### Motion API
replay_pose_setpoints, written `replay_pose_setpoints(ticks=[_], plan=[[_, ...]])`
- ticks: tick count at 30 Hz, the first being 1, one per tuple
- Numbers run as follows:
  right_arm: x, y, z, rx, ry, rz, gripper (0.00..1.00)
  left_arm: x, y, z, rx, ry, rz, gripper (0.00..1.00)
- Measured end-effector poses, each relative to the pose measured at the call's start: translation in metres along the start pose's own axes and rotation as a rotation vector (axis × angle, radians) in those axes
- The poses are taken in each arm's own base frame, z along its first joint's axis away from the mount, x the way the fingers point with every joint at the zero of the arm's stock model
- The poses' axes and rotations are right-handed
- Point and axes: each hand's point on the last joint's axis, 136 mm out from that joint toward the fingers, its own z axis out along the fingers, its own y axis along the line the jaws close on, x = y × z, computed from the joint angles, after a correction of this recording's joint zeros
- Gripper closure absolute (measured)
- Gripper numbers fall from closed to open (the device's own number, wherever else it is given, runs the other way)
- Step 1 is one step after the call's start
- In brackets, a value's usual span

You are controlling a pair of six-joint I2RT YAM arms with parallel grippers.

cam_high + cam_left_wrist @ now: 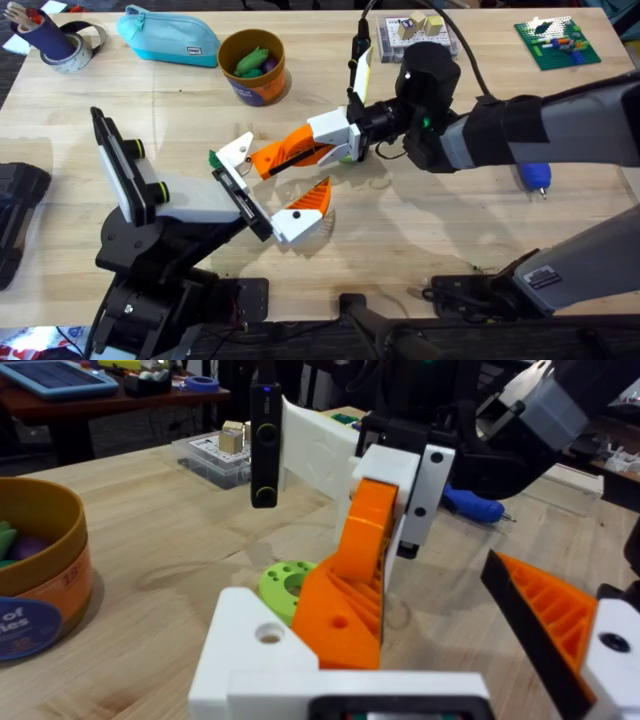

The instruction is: Pick up the gripper from the table and insert it into the empty holder that is missing its gripper. Then pick up a screw, insert it into the mounting hole, and use the screwdriver to tighten it. Finally, clean up the table by picking up the vegetable and placing it into the bucket.

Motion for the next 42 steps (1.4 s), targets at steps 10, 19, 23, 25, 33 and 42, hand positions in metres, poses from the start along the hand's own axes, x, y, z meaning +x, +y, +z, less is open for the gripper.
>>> replay_pose_setpoints(ticks=[10, 19, 23, 25, 33, 42], plan=[[0.000, 0.000, -0.001, -0.001, -0.001, 0.012, 0.983, -0.001, 0.002, 0.000, -0.014, 0.000, -0.001, 0.010], [-0.001, 0.018, -0.001, -0.048, -0.009, -0.059, 0.983, -0.005, 0.002, 0.000, -0.012, -0.015, 0.023, 0.010], [-0.005, 0.011, -0.001, -0.034, -0.031, 0.028, 0.983, -0.002, 0.003, 0.000, -0.017, -0.003, 0.012, 0.010], [-0.009, 0.007, -0.001, -0.028, -0.051, 0.050, 0.983, -0.001, 0.003, 0.000, -0.016, -0.001, 0.008, 0.010], [-0.013, 0.001, 0.003, -0.013, -0.084, 0.054, 0.983, -0.001, 0.003, 0.000, -0.017, 0.000, -0.011, 0.010], [-0.020, 0.004, 0.014, 0.009, -0.072, 0.086, 0.983, -0.002, 0.013, -0.001, -0.070, -0.008, -0.021, 0.010]])
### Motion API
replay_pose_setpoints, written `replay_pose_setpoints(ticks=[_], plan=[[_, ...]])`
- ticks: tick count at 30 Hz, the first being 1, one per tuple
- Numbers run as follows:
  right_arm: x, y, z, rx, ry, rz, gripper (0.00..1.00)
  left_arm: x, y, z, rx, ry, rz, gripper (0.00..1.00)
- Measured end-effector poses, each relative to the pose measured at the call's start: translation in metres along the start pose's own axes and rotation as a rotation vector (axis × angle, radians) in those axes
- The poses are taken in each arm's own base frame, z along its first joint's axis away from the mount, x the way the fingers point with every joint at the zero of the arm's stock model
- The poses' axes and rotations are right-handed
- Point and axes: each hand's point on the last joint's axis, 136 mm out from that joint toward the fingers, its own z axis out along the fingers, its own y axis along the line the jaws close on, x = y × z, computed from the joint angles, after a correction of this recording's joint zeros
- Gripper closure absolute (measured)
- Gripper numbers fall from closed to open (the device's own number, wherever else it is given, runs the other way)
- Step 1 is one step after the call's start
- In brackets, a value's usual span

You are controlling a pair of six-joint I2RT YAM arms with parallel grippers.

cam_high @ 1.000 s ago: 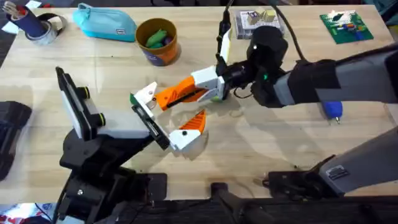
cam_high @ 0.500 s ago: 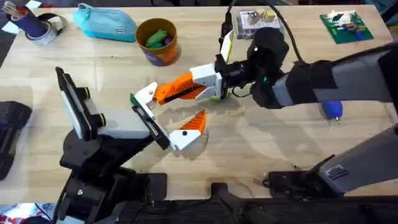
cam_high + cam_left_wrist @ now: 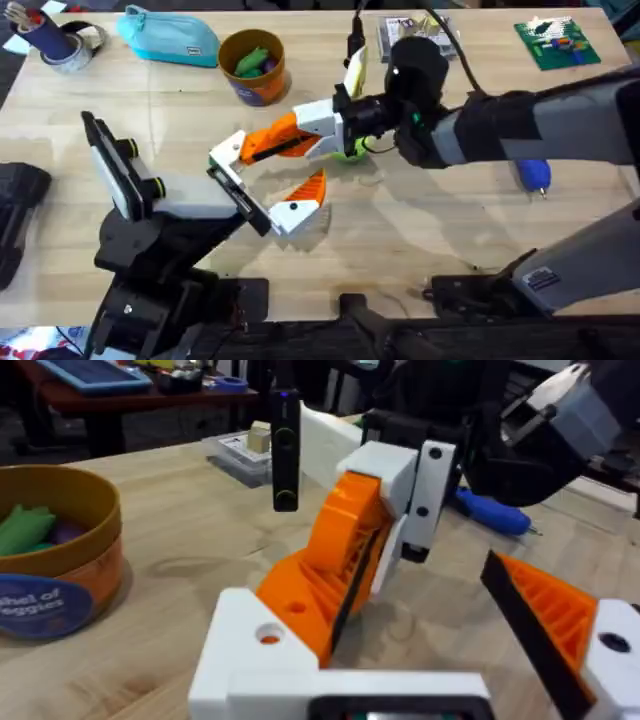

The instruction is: Pick up the gripper from the table and insert it into the empty holder that is missing its gripper. Then pick up a screw, insert it into the mounting hole, and use the screwdriver to tighten it. Finally, clean up the table by picking up the vegetable and placing it into the bucket.

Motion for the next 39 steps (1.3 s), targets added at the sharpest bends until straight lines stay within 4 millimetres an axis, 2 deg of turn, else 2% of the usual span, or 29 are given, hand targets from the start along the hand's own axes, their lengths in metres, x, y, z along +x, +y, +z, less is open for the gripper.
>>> replay_pose_setpoints(ticks=[6, 39], plan=[[0.0025, -0.0006, 0.0114, 0.026, 0.031, 0.014, 0.983, 0.0001, -0.0020, 0.0001, 0.010, 0.001, -0.004, 0.010], [-0.0041, -0.0021, 0.0078, 0.039, 0.016, 0.044, 0.990, 0.0007, -0.0050, 0.0002, 0.027, 0.004, -0.010, 0.010]])
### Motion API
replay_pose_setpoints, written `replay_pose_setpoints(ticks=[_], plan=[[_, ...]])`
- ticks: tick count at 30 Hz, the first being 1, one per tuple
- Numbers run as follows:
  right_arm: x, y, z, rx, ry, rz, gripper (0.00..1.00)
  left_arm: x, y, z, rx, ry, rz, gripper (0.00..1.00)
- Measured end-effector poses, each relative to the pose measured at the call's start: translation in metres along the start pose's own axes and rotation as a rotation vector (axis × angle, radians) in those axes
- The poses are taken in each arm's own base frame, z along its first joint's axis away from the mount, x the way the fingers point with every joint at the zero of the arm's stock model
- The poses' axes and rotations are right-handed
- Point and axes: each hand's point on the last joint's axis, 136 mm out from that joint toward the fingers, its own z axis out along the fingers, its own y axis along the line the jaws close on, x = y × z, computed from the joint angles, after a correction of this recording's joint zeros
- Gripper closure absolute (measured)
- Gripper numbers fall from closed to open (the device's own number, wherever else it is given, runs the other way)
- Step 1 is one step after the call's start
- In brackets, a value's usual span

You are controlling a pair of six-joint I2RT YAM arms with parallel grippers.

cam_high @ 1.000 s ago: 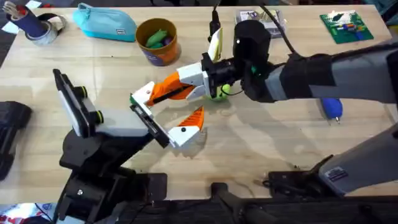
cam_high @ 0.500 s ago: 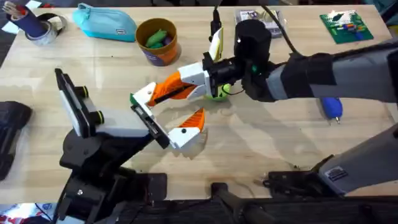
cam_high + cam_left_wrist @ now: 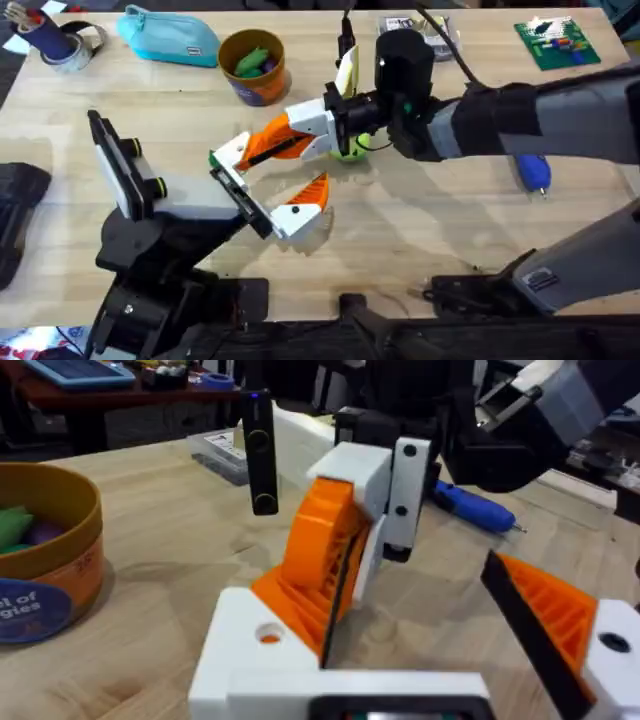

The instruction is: Pick up the gripper from the table and insert it into the empty holder that is missing its gripper. Then pick up a screw, insert it into the mounting hole, and use the screwdriver to tighten it. Finally, clean up the table by picking up the vegetable and placing it into the bucket.

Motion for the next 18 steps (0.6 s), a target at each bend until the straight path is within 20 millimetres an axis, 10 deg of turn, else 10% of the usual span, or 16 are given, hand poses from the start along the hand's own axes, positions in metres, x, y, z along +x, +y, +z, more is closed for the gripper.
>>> replay_pose_setpoints(ticks=[18], plan=[[-0.005, 0.000, 0.015, 0.004, 0.021, -0.023, 0.993, -0.001, 0.008, 0.000, -0.043, -0.006, -0.012, 0.010]])
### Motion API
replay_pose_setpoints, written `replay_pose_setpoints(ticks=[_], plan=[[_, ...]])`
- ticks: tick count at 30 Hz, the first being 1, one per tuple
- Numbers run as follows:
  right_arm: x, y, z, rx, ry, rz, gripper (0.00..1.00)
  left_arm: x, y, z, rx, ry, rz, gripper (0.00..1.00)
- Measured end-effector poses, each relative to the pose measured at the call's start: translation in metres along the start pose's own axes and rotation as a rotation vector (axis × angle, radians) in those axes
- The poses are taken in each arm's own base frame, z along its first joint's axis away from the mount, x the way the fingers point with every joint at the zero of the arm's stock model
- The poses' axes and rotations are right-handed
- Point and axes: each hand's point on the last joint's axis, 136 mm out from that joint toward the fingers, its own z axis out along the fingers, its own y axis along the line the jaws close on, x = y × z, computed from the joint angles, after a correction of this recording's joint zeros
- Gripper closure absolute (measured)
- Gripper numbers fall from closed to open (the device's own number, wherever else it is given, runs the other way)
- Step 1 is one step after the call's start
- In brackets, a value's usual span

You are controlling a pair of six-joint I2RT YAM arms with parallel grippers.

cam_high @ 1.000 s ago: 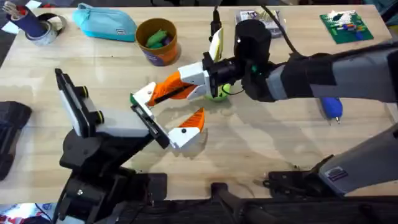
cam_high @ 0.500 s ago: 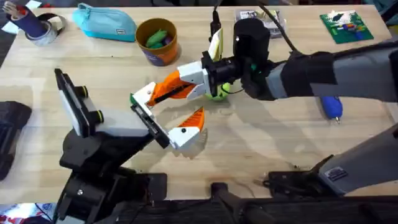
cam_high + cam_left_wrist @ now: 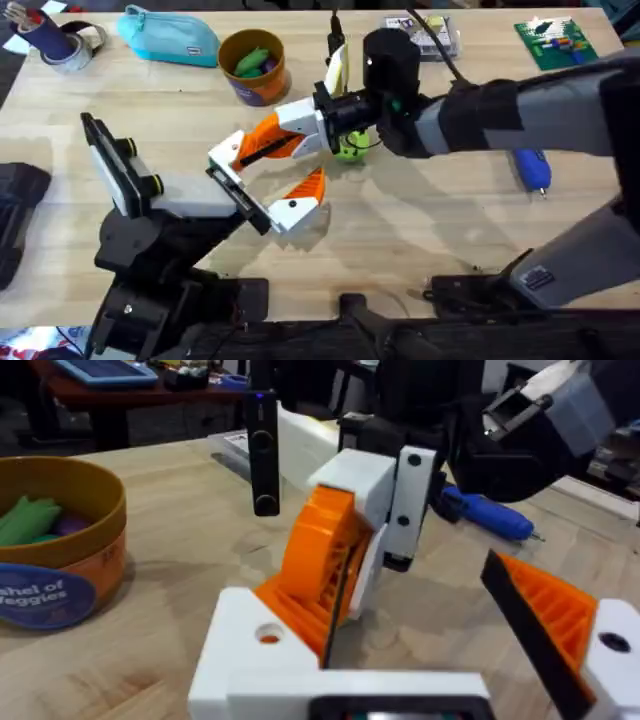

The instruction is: Pick up the gripper from the table and insert it into the empty holder that is missing its gripper. Then pick up a screw, insert it into the mounting hole, and use the screwdriver to tighten it. Finally, clean up the table by picking up the vegetable and placing it into the bucket.

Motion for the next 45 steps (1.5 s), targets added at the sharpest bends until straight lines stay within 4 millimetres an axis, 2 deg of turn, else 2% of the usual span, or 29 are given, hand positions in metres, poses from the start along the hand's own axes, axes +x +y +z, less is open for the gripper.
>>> replay_pose_setpoints(ticks=[40, 45], plan=[[-0.0072, 0.0022, 0.0080, 0.002, -0.018, -0.017, 0.993, -0.0016, 0.0076, -0.0004, -0.042, -0.008, 0.001, 0.010], [-0.0072, 0.0022, 0.0082, 0.002, -0.018, -0.017, 0.931, -0.0018, 0.0081, -0.0004, -0.045, -0.009, 0.001, 0.010]])
